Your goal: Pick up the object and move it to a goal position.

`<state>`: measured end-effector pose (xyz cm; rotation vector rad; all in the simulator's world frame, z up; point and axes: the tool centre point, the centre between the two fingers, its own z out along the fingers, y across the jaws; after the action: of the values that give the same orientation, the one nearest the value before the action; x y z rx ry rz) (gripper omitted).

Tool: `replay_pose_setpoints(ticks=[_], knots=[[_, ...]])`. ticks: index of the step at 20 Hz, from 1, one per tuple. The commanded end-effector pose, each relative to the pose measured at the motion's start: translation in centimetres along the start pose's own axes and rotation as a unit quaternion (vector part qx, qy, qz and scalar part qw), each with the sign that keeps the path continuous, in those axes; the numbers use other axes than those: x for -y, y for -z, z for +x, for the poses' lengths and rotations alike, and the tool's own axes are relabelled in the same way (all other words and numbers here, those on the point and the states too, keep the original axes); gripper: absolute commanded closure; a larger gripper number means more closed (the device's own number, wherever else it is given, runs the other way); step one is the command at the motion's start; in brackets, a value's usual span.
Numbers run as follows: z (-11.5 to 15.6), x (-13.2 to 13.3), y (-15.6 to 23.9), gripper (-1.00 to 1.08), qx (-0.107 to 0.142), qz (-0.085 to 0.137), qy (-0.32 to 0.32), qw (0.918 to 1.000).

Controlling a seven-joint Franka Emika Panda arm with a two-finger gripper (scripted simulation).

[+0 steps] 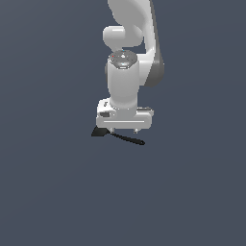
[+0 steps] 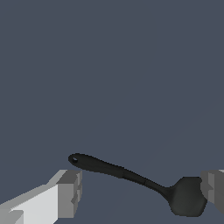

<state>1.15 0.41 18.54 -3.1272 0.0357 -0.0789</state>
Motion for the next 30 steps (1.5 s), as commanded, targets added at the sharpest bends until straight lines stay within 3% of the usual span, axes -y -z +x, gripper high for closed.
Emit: replay_pose_setpoints(ticks=[1, 16, 30], knots=[[0.0, 0.0, 0.0, -0.92, 0.0, 0.0, 0.0, 1.0], [-0.7, -0.5, 0.0, -0.92, 0.01, 0.012, -0.015, 0.9998], [-1.9, -1.4, -2.1, -0.92, 0.013, 0.006, 0.091, 0.9957]])
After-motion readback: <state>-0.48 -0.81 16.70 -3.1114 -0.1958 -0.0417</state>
